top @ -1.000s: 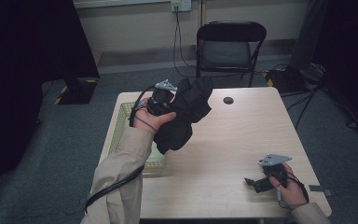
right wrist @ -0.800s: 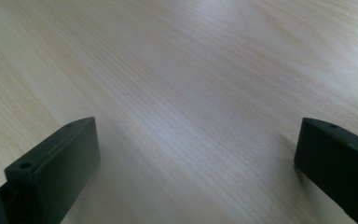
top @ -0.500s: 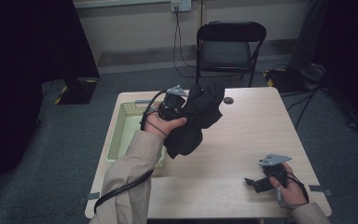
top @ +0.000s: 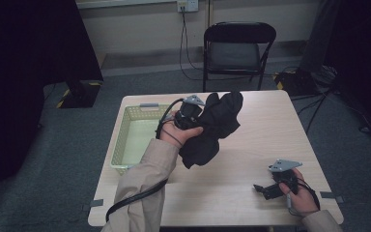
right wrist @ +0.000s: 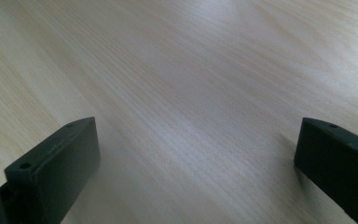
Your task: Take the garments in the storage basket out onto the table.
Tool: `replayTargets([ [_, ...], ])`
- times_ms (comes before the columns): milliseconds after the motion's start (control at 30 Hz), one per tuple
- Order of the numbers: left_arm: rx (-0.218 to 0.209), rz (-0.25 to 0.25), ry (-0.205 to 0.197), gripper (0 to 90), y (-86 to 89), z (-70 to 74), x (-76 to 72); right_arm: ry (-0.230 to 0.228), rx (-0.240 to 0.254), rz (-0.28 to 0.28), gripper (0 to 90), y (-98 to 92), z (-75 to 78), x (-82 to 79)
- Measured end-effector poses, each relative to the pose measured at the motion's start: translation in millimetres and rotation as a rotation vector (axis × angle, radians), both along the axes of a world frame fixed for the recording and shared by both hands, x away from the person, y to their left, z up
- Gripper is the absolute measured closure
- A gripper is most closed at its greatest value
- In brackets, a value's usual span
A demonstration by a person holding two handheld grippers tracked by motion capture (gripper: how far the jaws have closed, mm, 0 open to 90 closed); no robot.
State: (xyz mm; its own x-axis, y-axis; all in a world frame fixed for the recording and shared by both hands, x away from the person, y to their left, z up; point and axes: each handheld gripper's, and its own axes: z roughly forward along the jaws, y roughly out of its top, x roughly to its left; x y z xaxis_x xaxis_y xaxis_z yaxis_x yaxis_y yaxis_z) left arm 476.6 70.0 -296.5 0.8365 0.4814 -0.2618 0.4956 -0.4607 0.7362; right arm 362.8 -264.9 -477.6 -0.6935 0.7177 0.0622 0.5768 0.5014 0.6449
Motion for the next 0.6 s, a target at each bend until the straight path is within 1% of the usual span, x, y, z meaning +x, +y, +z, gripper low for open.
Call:
replayTargets([
  [33,-0.005,-0.003,0.001,64.8,-1.4,-1.3,-0.3,0.001,0.0,-0.001,0.0,0.0,0.0,-0.1],
  [300,-0.005,-0.034,0.01,64.6,-12.2,-12.3,-3.2,0.001,0.0,-0.001,0.0,0.0,0.0,-0.1],
  [500,-0.006,-0.039,0.015,64.6,-16.6,-20.7,-5.0,0.001,0.0,0.0,0.0,0.0,0.0,-0.1],
  [600,-0.014,-0.043,0.021,64.6,-19.3,-26.0,-6.0,0.001,0.0,0.0,0.0,0.0,0.0,-0.1],
])
